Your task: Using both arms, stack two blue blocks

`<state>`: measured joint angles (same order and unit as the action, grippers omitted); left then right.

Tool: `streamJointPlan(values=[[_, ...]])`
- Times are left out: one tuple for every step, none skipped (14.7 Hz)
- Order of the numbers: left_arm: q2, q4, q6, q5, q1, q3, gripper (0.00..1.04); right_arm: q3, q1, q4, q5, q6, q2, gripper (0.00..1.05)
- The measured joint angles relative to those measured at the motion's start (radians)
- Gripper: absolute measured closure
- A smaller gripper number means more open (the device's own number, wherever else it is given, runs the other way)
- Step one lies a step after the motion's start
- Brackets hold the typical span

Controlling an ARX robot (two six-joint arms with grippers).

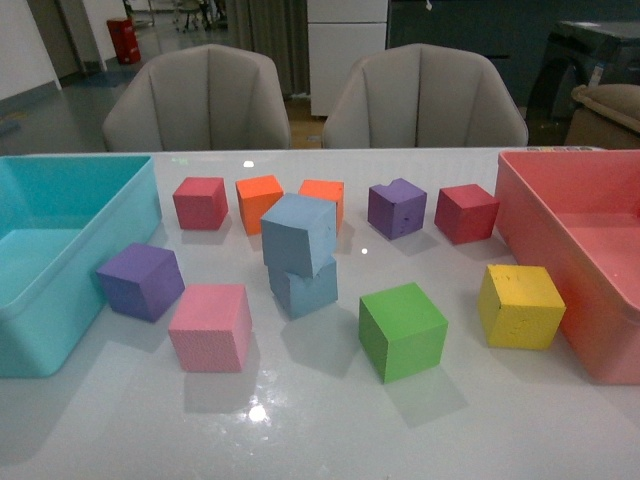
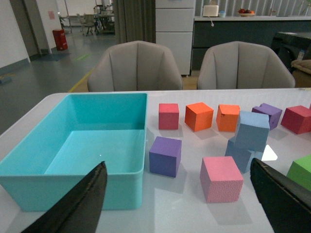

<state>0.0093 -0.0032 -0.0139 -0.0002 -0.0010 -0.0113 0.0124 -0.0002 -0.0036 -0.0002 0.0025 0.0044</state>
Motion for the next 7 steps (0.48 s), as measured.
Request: streamJointPlan(values=[[0.000,0.000,0.000,0.000,0.000,0.000,0.06,0.000,0.000,0.000,0.000,0.000,0.000,0.06],[0.000,0.000,0.001,0.000,0.000,0.000,0.07,0.000,0.000,0.000,0.000,0.000,0.000,0.06],[0.000,0.000,0.001,0.000,0.000,0.000,0.07,0.000,0.000,0.000,0.000,0.000,0.000,0.06],[0.000,0.000,0.001,0.000,0.000,0.000,0.07,0.000,0.000,0.000,0.000,0.000,0.000,0.06],[0.000,0.000,0.001,0.000,0.000,0.000,0.07,0.000,0.000,0.000,0.000,0.000,0.000,0.06],[0.000,0.000,0.001,0.000,0.000,0.000,0.07,0.000,0.000,0.000,0.000,0.000,0.000,0.06],[0.000,0.000,0.001,0.000,0.000,0.000,0.07,0.000,0.000,0.000,0.000,0.000,0.000,0.06]])
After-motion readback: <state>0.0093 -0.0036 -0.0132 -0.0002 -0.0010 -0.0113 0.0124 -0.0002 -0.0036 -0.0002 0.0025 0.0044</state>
